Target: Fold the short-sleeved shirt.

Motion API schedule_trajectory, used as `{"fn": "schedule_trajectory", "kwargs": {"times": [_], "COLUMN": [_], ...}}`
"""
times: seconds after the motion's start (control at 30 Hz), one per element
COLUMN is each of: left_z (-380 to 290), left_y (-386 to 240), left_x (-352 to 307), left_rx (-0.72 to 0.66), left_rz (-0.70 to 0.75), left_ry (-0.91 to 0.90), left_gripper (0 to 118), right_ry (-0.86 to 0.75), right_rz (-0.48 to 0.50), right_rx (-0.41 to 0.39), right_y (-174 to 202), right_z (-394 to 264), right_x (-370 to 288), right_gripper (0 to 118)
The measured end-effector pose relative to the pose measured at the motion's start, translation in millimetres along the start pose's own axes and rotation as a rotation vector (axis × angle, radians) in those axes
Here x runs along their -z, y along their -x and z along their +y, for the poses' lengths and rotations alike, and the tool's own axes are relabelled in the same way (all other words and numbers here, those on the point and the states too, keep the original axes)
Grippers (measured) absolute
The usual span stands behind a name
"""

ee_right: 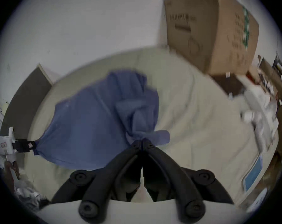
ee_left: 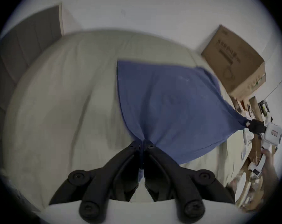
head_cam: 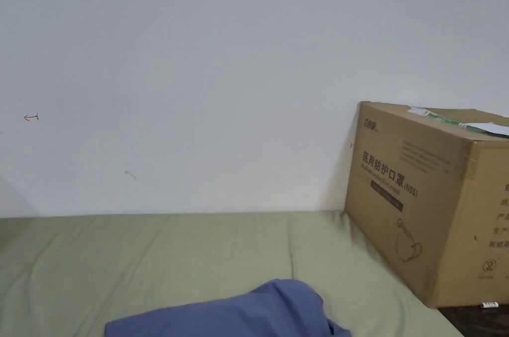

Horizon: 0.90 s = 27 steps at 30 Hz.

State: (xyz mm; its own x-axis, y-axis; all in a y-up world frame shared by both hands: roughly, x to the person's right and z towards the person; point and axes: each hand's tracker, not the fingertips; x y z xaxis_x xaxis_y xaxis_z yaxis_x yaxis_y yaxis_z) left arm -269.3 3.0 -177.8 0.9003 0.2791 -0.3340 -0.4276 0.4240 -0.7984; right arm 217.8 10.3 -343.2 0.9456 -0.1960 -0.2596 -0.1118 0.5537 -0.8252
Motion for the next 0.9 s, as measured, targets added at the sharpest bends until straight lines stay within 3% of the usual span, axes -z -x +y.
{"fn": "schedule_trajectory", "kwargs": {"times": [0.13, 0.37, 0.47, 0.8, 0.83, 0.87, 0.9], "left_z": [-61, -133, -155, -161, -161, -160, -160], "left_y": [9, 3, -3, 4, 5, 4, 4], "left_x": [-11, -88, -112, -102, -103, -104, -108], "left_rx": [-0.016, -0.007, -0.007, -0.122, -0.148, -0.175, -0.203], "left_rz": [0.004, -0.039, -0.034, -0.045, -0.058, -0.070, -0.066], "left_ry": [0.070, 0.050, 0.028, 0.010, -0.015, -0.032, -0.048], "left_gripper": [4, 4, 4, 4, 5, 11, 35], "right_ry": [0.043, 0.045, 0.050, 0.098, 0.102, 0.095, 0.089], "right_rz": [-0.005, 0.004, 0.003, -0.010, -0.020, -0.033, -0.044], "right_rx": [0.039, 0.017, 0.050, 0.167, 0.183, 0.207, 0.214], "right_y": [-32, -33, -34, -43, -43, -41, -40], "right_z": [-65, -136, -157, -167, -165, -165, -164], "right_x": [-27, -113, -133, -115, -112, -113, -113], "right_gripper": [0, 0, 0, 0, 8, 31, 77]}}
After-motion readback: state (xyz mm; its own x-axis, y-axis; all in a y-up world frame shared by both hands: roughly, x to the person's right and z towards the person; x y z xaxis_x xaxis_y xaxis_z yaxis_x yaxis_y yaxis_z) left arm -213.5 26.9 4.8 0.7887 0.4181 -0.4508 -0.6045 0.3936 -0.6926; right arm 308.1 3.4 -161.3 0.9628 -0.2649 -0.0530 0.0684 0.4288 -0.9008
